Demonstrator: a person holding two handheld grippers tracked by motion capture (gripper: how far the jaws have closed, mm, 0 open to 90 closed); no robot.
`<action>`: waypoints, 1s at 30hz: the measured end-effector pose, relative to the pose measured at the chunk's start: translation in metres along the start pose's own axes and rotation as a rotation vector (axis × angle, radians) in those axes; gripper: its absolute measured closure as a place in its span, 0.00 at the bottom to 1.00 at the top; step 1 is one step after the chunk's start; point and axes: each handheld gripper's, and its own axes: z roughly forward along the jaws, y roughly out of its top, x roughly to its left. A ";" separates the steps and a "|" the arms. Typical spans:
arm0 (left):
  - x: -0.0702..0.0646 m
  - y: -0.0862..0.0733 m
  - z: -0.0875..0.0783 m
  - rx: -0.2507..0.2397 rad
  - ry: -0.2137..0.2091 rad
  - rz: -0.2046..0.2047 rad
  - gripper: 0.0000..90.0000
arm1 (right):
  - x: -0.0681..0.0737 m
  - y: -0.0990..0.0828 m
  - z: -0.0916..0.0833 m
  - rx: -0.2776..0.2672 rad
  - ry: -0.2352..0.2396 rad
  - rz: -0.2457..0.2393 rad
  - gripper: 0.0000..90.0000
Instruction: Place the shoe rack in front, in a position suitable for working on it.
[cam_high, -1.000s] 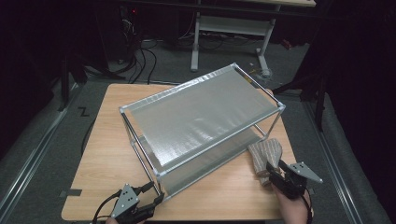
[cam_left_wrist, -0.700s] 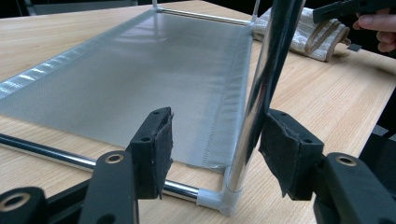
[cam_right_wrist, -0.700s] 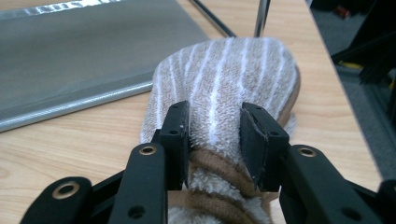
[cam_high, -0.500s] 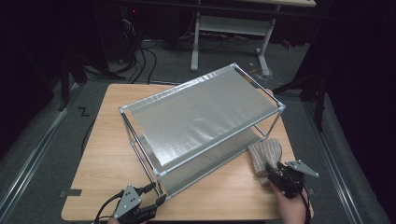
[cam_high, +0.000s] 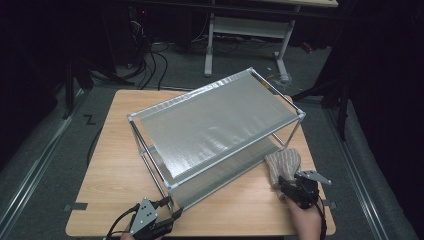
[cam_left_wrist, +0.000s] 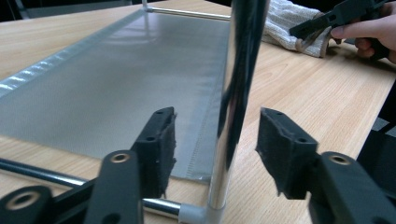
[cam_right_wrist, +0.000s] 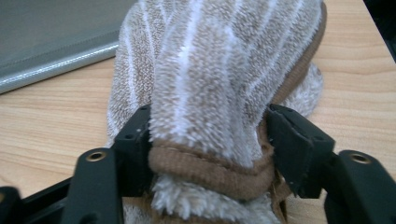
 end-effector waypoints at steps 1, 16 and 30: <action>-0.001 0.001 0.000 -0.004 0.005 -0.002 0.58 | -0.001 0.000 0.000 0.004 -0.002 0.003 0.45; -0.009 0.005 0.001 -0.009 0.032 0.033 0.82 | 0.003 -0.002 -0.012 -0.066 0.040 -0.065 0.71; -0.019 0.005 0.004 -0.011 -0.011 0.066 0.88 | 0.012 0.018 -0.017 -0.190 0.122 -0.056 0.71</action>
